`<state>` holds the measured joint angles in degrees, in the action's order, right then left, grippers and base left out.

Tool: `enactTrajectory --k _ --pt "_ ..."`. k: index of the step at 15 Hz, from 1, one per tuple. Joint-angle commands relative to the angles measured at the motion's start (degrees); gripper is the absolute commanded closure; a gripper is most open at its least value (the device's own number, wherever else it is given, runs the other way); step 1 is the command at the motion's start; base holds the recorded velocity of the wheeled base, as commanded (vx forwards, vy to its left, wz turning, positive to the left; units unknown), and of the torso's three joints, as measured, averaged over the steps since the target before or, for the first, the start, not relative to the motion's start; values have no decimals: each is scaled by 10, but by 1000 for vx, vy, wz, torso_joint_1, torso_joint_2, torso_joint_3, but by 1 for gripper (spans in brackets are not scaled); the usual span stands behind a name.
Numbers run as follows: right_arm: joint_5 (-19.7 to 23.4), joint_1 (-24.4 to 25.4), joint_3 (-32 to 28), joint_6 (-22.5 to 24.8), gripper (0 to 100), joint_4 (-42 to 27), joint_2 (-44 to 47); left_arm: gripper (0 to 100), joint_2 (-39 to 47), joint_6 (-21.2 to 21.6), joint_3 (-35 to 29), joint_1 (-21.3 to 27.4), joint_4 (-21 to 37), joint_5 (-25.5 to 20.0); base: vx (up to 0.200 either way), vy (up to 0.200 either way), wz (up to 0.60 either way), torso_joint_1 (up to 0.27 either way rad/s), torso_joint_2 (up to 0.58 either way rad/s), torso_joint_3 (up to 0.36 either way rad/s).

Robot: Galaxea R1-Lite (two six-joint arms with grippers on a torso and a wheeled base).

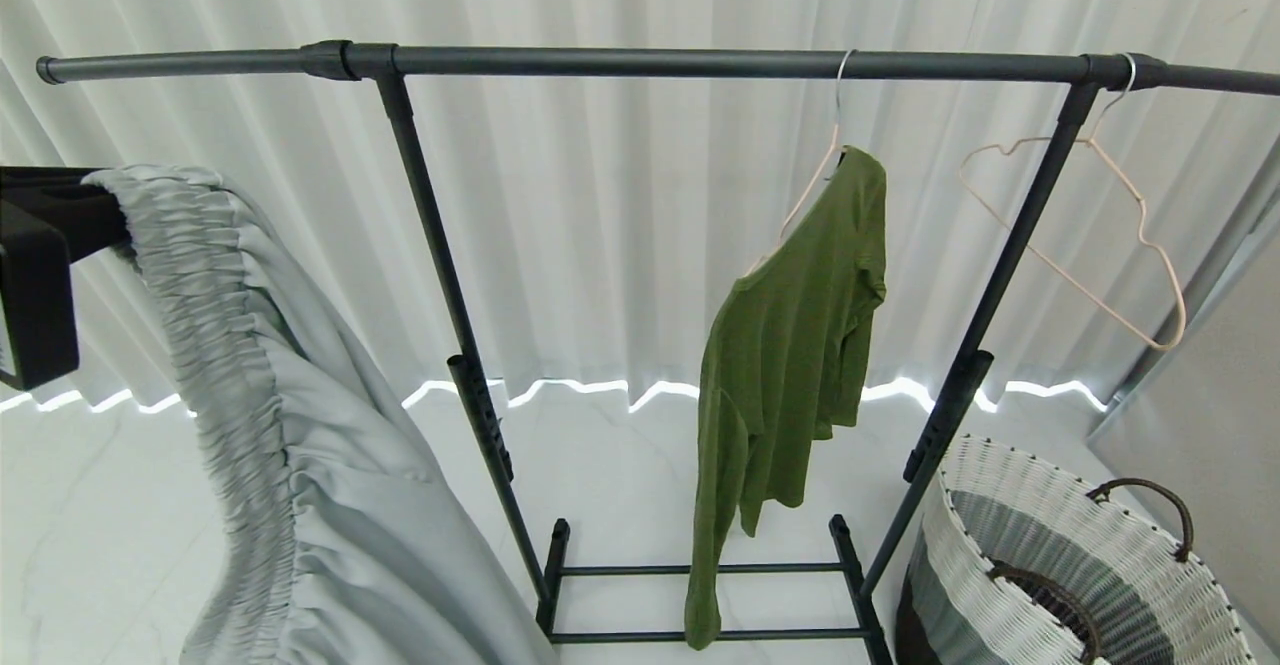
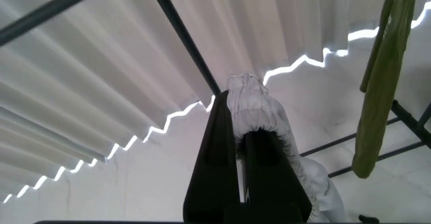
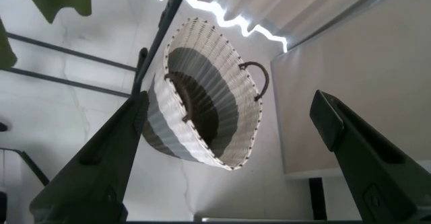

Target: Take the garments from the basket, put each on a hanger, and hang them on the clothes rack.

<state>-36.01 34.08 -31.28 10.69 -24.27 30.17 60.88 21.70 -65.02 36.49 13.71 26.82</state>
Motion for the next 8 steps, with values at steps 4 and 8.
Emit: enactTrajectory --k 4,8 --pt "29 0 23 -15 0 0 -17 100 0 -2 1 0 0 0 0 0 0 192 -425 -234" --pt "61 0 -20 -43 0 -1 2 100 -2 -2 4 0 -1 0 0 0 0 27 -48 -30"
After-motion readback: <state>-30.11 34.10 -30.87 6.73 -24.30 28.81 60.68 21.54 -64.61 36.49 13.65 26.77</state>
